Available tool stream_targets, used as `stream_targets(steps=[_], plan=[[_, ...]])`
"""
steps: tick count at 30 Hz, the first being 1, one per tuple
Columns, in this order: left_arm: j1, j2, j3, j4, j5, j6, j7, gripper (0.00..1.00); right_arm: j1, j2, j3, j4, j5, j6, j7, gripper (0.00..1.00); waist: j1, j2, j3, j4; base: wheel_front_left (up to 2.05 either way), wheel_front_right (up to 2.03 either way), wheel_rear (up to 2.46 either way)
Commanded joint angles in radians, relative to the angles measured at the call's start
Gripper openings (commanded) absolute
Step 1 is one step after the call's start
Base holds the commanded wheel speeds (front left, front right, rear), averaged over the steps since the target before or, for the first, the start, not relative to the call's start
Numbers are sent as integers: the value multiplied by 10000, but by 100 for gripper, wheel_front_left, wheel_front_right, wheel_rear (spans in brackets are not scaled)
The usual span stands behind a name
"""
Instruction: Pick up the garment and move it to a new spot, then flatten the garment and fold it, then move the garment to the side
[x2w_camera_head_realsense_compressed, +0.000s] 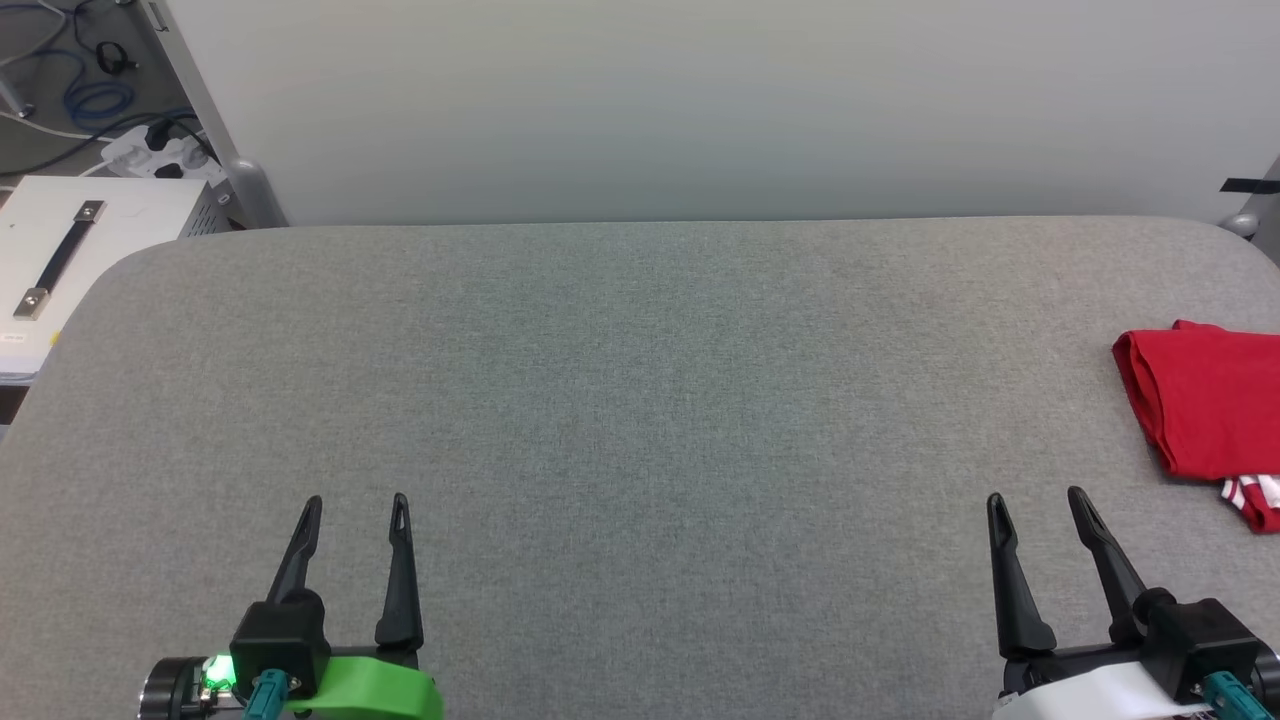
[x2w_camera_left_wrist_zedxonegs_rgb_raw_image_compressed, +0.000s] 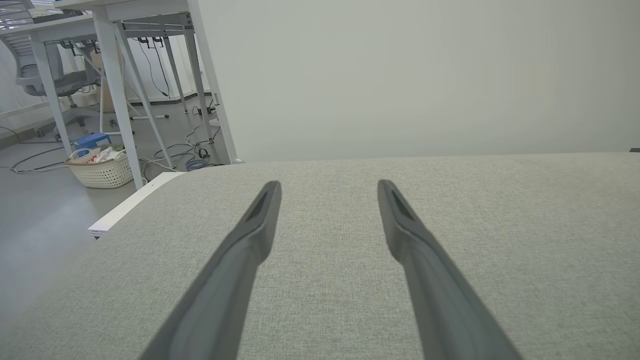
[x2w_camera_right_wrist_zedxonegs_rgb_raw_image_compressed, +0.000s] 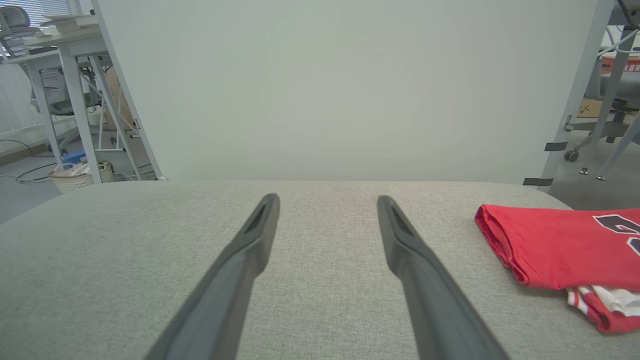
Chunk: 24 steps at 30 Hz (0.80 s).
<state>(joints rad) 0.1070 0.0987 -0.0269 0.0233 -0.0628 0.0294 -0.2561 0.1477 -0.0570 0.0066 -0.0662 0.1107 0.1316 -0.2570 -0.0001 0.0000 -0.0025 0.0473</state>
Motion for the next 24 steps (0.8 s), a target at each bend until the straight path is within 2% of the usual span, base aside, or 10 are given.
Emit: stream_targets(steps=[1, 14, 15, 24], plan=[[169, -63, 43, -12, -3, -47, -57, 100, 169, 46, 45, 37, 93, -9, -47, 100, 1, 0, -2, 1, 0, 0, 0], [232, -222, 220, -69, 70, -211, -57, 100, 193, 58, 150, 164, 208, -9, -47, 100, 1, 0, 16, 6, 0, 0, 0], [111, -150, 205, -31, 14, -178, 4, 0, 136, 35, 130, 131, 103, 0, 2, 0, 1, 0, 16, 5, 0, 0, 0], [63, -157, 202, -29, 37, -181, 113, 0, 75, 32, 108, 145, 41, 0, 112, 0, 1, 0, 17, -13, 0, 0, 0]])
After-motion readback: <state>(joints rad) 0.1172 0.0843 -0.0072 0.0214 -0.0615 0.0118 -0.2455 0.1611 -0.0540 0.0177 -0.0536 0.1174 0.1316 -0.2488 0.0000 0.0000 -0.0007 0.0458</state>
